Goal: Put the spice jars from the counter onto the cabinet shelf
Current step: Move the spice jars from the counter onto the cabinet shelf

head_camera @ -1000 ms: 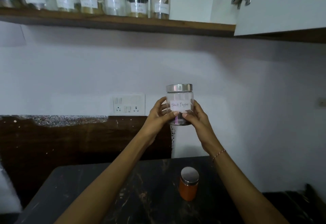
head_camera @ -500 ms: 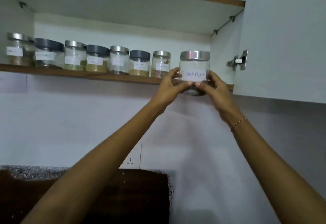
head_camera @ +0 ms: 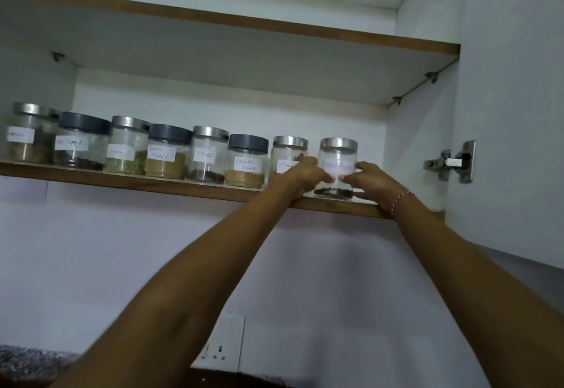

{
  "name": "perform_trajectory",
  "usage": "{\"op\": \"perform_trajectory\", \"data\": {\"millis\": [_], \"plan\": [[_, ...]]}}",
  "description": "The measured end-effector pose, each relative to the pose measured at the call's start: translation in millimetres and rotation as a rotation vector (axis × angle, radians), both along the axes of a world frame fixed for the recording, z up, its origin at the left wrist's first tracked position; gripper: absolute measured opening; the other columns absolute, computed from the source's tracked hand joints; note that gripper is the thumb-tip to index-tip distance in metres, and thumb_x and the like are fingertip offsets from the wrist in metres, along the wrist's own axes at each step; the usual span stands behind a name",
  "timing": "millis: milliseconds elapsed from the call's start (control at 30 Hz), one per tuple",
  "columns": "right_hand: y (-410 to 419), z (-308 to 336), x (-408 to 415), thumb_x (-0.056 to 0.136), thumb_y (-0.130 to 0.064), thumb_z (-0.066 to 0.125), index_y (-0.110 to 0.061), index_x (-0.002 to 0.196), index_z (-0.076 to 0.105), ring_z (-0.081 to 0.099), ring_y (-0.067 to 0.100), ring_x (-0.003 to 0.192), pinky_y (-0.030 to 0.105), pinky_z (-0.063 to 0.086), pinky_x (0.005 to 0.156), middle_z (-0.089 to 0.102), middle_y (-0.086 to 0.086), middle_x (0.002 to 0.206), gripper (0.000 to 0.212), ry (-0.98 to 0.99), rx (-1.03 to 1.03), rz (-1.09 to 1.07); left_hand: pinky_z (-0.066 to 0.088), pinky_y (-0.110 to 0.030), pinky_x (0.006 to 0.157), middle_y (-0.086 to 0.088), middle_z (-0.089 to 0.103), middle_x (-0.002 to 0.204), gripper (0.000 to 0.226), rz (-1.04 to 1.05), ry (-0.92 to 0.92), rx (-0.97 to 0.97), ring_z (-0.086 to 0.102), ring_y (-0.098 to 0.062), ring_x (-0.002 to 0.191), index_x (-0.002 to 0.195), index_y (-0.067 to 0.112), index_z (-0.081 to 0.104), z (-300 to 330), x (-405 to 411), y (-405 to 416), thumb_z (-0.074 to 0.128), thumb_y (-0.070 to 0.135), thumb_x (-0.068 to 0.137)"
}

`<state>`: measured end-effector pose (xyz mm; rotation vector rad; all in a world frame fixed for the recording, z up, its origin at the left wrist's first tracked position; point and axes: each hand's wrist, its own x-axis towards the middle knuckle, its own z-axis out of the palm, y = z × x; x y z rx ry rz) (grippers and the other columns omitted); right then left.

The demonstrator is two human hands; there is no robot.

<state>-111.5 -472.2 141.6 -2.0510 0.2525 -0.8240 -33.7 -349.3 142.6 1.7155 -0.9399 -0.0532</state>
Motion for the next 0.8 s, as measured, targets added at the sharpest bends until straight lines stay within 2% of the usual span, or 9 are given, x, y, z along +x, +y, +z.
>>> {"op": "perform_trajectory", "data": {"millis": [100,167,233,333,433,533,600,667,800], "plan": [[-5,3,15,0.090,-0.012,0.056,-0.009,0.134,0.040,0.050,0.024,0.106,0.035,0.044,0.092,0.050,0.014,0.131,0.046,0.097,-0.019,-0.006,0.046,-0.032,0.093,-0.013,0.048,0.132,0.046,-0.018,0.088,-0.017,0.048,-0.027,0.120,0.127,0.004,0.041,2,4,-2,0.060,0.003,0.085],[-6,4,22,0.092,-0.014,0.054,-0.009,0.133,0.040,0.050,0.023,0.102,0.034,0.045,0.092,0.051,0.015,0.130,0.045,0.129,-0.064,-0.024,0.045,-0.032,0.089,-0.014,0.049,0.131,0.043,0.013,0.062,-0.036,0.050,-0.026,0.113,0.126,0.004,0.043,0,3,-3,0.060,0.006,0.086],[-7,4,25,0.091,-0.018,0.055,-0.010,0.135,0.038,0.052,0.024,0.102,0.035,0.045,0.093,0.051,0.016,0.129,0.047,0.142,-0.092,-0.041,0.045,-0.031,0.082,-0.015,0.053,0.123,0.041,0.143,-0.104,0.003,0.053,-0.026,0.103,0.122,0.001,0.046,-3,3,-6,0.061,0.012,0.086],[-6,3,25,0.092,-0.022,0.054,-0.009,0.135,0.038,0.054,0.028,0.104,0.036,0.045,0.095,0.052,0.017,0.125,0.048,0.147,-0.170,-0.077,0.042,-0.030,0.075,-0.015,0.057,0.116,0.035,0.365,-0.315,0.011,0.057,-0.029,0.105,0.113,0.001,0.050,-9,0,-12,0.061,0.016,0.084],[-2,1,24,0.092,-0.025,0.054,-0.006,0.132,0.042,0.052,0.023,0.094,0.034,0.044,0.086,0.055,0.016,0.118,0.046,0.161,-0.265,-0.119,0.040,-0.030,0.074,-0.015,0.057,0.117,0.035,0.427,-0.348,0.046,0.056,-0.030,0.107,0.114,0.002,0.050,-10,-3,-12,0.060,0.017,0.084],[6,-3,17,0.090,-0.025,0.055,-0.005,0.126,0.048,0.056,0.028,0.101,0.027,0.039,0.077,0.058,0.017,0.123,0.042,0.185,-0.360,-0.185,0.043,-0.030,0.074,-0.014,0.060,0.114,0.034,0.499,-0.371,0.061,0.059,-0.029,0.104,0.114,0.003,0.051,-12,-6,-7,0.057,0.019,0.085],[13,-8,10,0.090,-0.023,0.055,-0.004,0.124,0.050,0.055,0.030,0.109,0.026,0.039,0.078,0.057,0.017,0.125,0.039,0.070,-0.443,-0.264,0.049,-0.032,0.077,-0.014,0.064,0.108,0.029,0.528,-0.411,-0.028,0.062,-0.028,0.098,0.110,0.002,0.057,-15,-13,2,0.054,0.020,0.088],[24,-17,0,0.091,-0.020,0.051,-0.006,0.128,0.048,0.052,0.032,0.115,0.030,0.042,0.087,0.056,0.017,0.127,0.039,-0.155,-0.578,-0.369,0.049,-0.036,0.087,-0.017,0.062,0.114,0.032,0.501,-0.539,-0.159,0.060,-0.029,0.105,0.116,0.003,0.057,-25,-22,13,0.049,0.020,0.090],[60,-85,-25,0.087,-0.015,0.046,-0.007,0.132,0.047,0.044,0.029,0.126,0.034,0.036,0.104,0.049,0.014,0.135,0.046,-0.601,-0.662,-0.494,0.027,-0.038,0.111,-0.022,0.036,0.145,0.053,0.462,-0.959,-0.364,0.034,-0.034,0.136,0.139,0.003,0.038,-103,-50,27,0.049,0.016,0.089]]}}
